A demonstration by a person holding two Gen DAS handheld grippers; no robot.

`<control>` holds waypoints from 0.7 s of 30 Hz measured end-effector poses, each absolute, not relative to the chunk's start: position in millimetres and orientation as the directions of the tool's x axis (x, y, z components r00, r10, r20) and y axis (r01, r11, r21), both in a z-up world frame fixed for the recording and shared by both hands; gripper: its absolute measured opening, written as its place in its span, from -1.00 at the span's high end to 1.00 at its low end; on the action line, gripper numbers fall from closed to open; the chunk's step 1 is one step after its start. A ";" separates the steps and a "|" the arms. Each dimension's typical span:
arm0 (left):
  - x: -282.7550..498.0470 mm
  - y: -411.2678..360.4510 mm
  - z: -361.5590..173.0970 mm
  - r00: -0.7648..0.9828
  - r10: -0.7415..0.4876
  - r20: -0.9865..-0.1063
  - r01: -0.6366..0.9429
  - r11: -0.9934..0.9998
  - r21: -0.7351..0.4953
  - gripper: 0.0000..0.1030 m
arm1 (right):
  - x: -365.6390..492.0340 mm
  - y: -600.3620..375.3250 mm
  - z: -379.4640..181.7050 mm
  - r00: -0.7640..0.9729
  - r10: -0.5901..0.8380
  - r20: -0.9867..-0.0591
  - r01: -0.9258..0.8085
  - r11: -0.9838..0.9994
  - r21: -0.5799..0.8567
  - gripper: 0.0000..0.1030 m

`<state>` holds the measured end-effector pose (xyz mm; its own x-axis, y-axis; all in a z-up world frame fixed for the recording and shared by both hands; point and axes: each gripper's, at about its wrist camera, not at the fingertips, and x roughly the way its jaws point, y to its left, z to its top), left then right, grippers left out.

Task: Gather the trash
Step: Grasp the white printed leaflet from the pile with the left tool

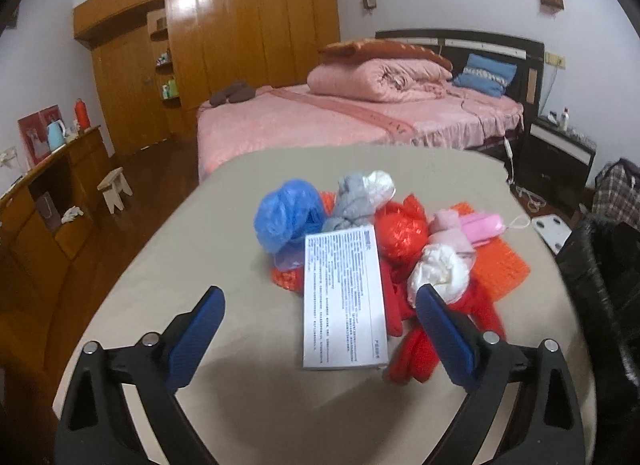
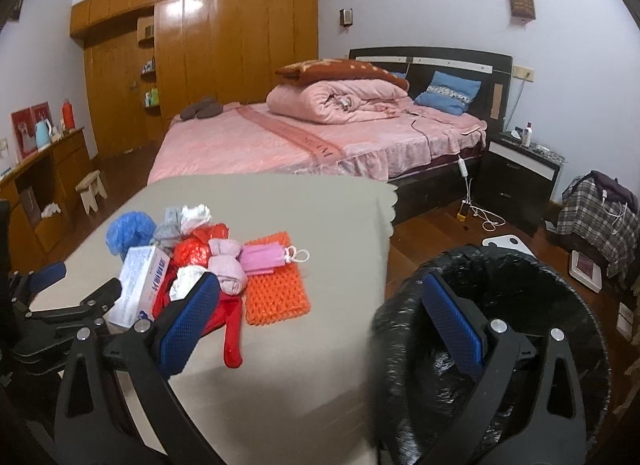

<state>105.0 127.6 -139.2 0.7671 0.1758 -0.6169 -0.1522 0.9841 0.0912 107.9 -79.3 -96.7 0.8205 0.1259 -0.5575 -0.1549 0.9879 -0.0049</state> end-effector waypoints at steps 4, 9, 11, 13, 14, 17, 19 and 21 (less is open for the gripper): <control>117.2 133.4 -156.4 0.741 0.180 -0.647 -0.158 0.983 0.093 -0.76 | 116.5 -75.3 -108.1 0.809 0.121 -0.576 -0.158 0.987 -0.015 -0.90; 126.1 139.0 -169.4 0.721 0.158 -0.675 -0.151 0.986 0.070 -0.72 | 122.3 -72.9 -116.4 0.794 0.127 -0.594 -0.168 0.986 -0.014 -0.90; 128.9 138.9 -174.1 0.715 0.147 -0.683 -0.144 0.988 0.062 -0.70 | 124.4 -70.9 -119.4 0.791 0.128 -0.598 -0.170 0.985 -0.015 -0.90; 130.7 138.5 -179.2 0.709 0.115 -0.695 -0.121 0.992 0.040 -0.52 | 126.1 -69.9 -121.8 0.787 0.130 -0.603 -0.171 0.985 -0.010 -0.88; 132.6 137.9 -180.9 0.707 0.100 -0.700 -0.112 0.993 0.029 -0.45 | 127.0 -69.2 -122.6 0.785 0.132 -0.605 -0.174 0.985 -0.010 -0.87; 134.9 139.8 -183.3 0.704 0.037 -0.710 -0.078 0.997 -0.025 -0.09 | 128.8 -67.1 -124.5 0.781 0.136 -0.609 -0.180 0.984 -0.012 -0.85; 132.0 142.7 -181.6 0.714 0.020 -0.700 -0.075 0.996 -0.047 -0.08 | 130.2 -65.7 -125.8 0.777 0.142 -0.614 -0.186 0.982 -0.009 -0.81; 126.7 145.7 -176.2 0.732 0.013 -0.681 -0.072 0.996 -0.059 -0.08 | 131.2 -64.2 -126.7 0.773 0.147 -0.617 -0.191 0.982 -0.005 -0.77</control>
<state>126.7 145.7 -176.2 0.7321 0.0129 -0.6810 -0.0720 0.9957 -0.0586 131.2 -64.2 -126.7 0.7732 0.1469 -0.6169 -0.1905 0.9817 -0.0051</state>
